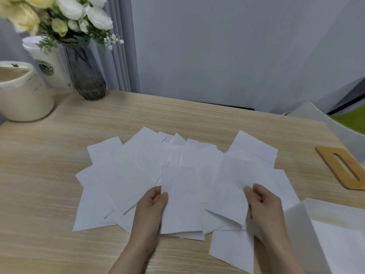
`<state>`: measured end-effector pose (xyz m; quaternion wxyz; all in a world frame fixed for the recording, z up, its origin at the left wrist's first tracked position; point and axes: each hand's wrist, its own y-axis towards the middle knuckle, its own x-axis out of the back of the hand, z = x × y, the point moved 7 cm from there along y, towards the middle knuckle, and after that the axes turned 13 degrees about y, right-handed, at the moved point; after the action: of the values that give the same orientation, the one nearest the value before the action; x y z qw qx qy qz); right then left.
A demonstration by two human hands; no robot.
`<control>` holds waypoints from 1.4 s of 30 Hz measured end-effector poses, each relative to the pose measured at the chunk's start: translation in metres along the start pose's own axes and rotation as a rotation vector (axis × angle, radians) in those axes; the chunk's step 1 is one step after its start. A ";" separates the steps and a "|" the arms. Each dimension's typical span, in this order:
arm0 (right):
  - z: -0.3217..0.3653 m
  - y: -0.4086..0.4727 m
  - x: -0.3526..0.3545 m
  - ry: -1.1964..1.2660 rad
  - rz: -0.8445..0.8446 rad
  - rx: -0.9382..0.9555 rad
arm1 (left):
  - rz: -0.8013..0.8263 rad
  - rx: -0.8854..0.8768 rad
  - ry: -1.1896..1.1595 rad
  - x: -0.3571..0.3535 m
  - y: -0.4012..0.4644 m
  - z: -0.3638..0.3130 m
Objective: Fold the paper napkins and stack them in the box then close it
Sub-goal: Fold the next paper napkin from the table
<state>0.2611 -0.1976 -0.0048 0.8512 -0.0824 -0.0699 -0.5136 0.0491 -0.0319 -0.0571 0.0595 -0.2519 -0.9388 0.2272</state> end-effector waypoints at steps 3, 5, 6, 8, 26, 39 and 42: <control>0.005 0.001 -0.006 0.180 0.042 -0.040 | 0.006 0.011 -0.009 0.000 0.001 0.001; 0.006 -0.001 -0.022 0.249 0.142 -0.111 | 0.007 0.018 -0.021 0.000 0.002 0.001; 0.006 -0.005 -0.032 0.266 0.202 -0.147 | 0.005 0.019 -0.023 0.000 0.002 0.002; 0.004 -0.013 -0.054 0.280 0.312 -0.184 | 0.002 0.017 -0.027 0.001 0.002 0.002; -0.004 -0.020 -0.106 -0.045 0.415 -0.108 | 0.010 0.003 0.006 0.003 0.005 0.005; -0.011 -0.020 -0.105 -0.054 0.389 -0.135 | 0.057 -0.056 0.038 -0.001 0.004 0.005; -0.011 -0.022 -0.102 -0.042 0.370 -0.142 | 0.051 -0.064 0.036 0.000 0.004 0.005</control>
<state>0.1950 -0.1215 -0.0348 0.9214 -0.1641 -0.0349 -0.3504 0.0500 -0.0307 -0.0635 0.0624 -0.2817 -0.9376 0.1941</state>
